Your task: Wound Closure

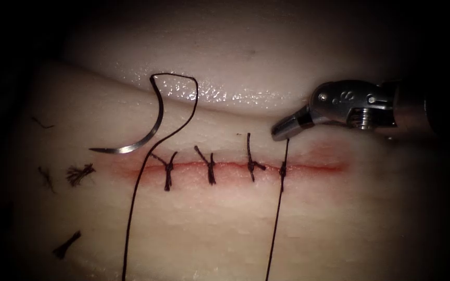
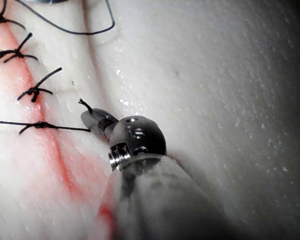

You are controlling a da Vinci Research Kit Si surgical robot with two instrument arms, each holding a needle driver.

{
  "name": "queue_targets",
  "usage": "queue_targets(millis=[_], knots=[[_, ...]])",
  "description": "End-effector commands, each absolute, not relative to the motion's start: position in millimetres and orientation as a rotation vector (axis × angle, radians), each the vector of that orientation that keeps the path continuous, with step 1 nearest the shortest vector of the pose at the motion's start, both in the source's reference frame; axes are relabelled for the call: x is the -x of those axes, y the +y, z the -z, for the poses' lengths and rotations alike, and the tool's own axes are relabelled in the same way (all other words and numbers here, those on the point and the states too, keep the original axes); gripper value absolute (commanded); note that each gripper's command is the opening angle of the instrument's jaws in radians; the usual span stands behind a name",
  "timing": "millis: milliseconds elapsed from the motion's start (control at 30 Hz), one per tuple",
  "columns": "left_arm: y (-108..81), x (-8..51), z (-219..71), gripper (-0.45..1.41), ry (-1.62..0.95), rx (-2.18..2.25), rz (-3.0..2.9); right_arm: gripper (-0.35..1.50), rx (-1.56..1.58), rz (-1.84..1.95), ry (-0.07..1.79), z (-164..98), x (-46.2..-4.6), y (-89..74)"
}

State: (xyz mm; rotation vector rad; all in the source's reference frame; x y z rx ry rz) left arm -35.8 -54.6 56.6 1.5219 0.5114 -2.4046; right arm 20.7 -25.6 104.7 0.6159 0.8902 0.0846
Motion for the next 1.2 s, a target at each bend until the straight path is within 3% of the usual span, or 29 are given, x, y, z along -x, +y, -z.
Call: queue_targets(millis=[33,267,300,333,367,400,433,567,800,1200], knots=[[-55.4,36.3,-57.0,-0.45,0.518,-1.525,2.404,-0.35,-0.6,-0.1,0.896,-105.2,-21.3,-25.5],[-50.7,36.7,-55.1,-0.45,0.462,-1.602,2.469,-0.35,-0.606,-0.164,0.916,-104.2,-21.5,-26.3],[-49.8,36.8,-54.8,-0.45,0.464,-1.609,2.477,0.14,-0.608,-0.194,0.943,-103.7,-21.6,-26.3],[-48.6,36.8,-54.5,-0.45,0.467,-1.616,2.488,0.48,-0.604,-0.221,0.961,-103.3,-21.5,-26.2],[-47.6,36.9,-54.2,-0.45,0.471,-1.619,2.497,0.78,-0.597,-0.25,0.978,-102.9,-21.5,-26.1],[-46.5,36.9,-54.0,-0.45,0.473,-1.631,2.505,0.96,-0.589,-0.279,0.991,-102.4,-21.5,-25.9],[-45.1,37.0,-53.7,-0.45,0.472,-1.64,2.52,1.08,-0.585,-0.314,1.008,-101.7,-21.4,-25.7],[-40.6,37.1,-52.9,-0.45,0.422,-1.648,2.568,1.27,-0.588,-0.415,1.067,-99.2,-20.7,-25.0],[-34.3,36.7,-52.2,-0.45,0.356,-1.627,2.627,1.27,-0.6,-0.567,1.171,-94.3,-19.1,-23.9],[-24.6,37.3,-54.2,-0.45,0.236,-1.591,2.682,0.93,-0.362,-0.552,1.236,-89.9,-18.0,-27.7]])
